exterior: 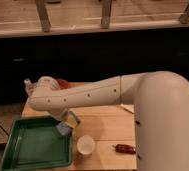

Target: Place sponge in tray

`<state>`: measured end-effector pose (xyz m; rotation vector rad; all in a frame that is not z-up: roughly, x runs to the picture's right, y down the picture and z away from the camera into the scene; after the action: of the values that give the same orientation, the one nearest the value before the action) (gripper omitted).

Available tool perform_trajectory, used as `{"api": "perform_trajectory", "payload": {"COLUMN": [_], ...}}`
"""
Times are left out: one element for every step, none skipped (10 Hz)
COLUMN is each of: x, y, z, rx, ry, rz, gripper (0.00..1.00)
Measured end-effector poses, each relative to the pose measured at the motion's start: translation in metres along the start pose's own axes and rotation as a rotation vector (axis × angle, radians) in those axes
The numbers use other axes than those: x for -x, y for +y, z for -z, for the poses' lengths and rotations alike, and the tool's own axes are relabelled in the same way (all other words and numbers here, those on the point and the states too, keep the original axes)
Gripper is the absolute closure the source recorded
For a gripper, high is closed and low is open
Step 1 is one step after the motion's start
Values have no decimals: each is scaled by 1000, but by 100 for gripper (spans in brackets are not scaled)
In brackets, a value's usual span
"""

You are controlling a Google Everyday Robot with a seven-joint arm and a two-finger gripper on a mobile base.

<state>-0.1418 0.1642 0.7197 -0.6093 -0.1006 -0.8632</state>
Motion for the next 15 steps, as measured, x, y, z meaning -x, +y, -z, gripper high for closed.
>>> {"api": "perform_trajectory", "payload": {"x": [6, 12, 16, 17, 20, 24, 25, 31, 35, 35, 36, 38, 39, 42, 44], "y": [-2, -4, -7, -9, -13, -17, -19, -21, -24, -27, -28, -30, -31, -33, -35], "z": [2, 3, 5, 5, 4, 4, 5, 6, 6, 6, 6, 6, 6, 6, 7], "rx": [0, -1, -4, -5, -5, -6, -7, -8, -9, -10, -9, -11, -14, -18, -23], "ry": [5, 11, 15, 19, 20, 19, 22, 21, 20, 21, 19, 18, 18, 15, 13], "rz": [17, 44, 74, 96, 126, 146, 154, 178, 199, 214, 226, 243, 247, 256, 266], "gripper": [97, 97, 97, 97, 95, 90, 89, 88, 84, 80, 78, 67, 62, 61, 61]}}
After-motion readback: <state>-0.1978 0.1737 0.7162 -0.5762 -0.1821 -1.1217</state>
